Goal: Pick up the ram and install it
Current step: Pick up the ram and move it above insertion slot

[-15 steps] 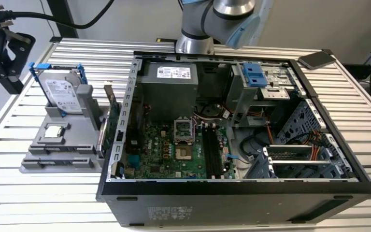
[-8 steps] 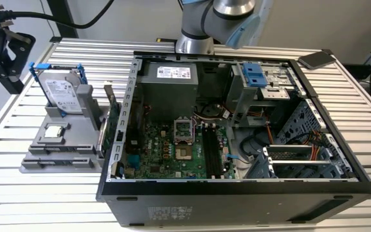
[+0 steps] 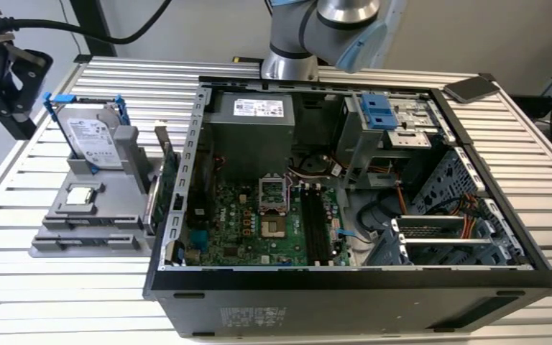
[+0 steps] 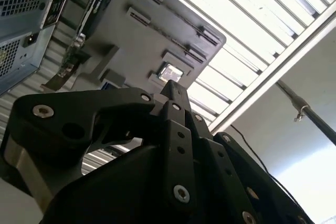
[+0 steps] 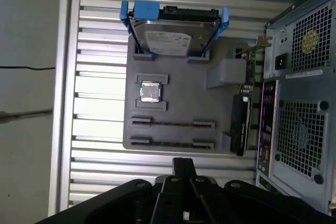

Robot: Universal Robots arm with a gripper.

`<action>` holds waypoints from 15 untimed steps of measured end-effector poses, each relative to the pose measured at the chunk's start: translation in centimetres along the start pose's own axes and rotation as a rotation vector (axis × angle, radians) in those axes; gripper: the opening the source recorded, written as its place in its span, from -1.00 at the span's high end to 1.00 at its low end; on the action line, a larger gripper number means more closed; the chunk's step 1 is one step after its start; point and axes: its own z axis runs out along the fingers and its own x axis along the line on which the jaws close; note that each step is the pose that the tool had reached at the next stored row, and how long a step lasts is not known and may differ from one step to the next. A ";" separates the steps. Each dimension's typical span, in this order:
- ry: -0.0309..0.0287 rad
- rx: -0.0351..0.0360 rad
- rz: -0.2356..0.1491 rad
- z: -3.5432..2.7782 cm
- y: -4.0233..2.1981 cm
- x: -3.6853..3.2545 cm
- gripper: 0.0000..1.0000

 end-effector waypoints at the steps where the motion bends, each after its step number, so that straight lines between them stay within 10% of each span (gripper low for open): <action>1: -0.0006 0.0003 0.012 0.00 0.00 0.00 1.00; 9: -0.0017 0.0009 0.035 0.00 0.00 0.00 1.00; 15: 0.0020 -0.0008 -0.037 0.00 0.00 0.00 1.00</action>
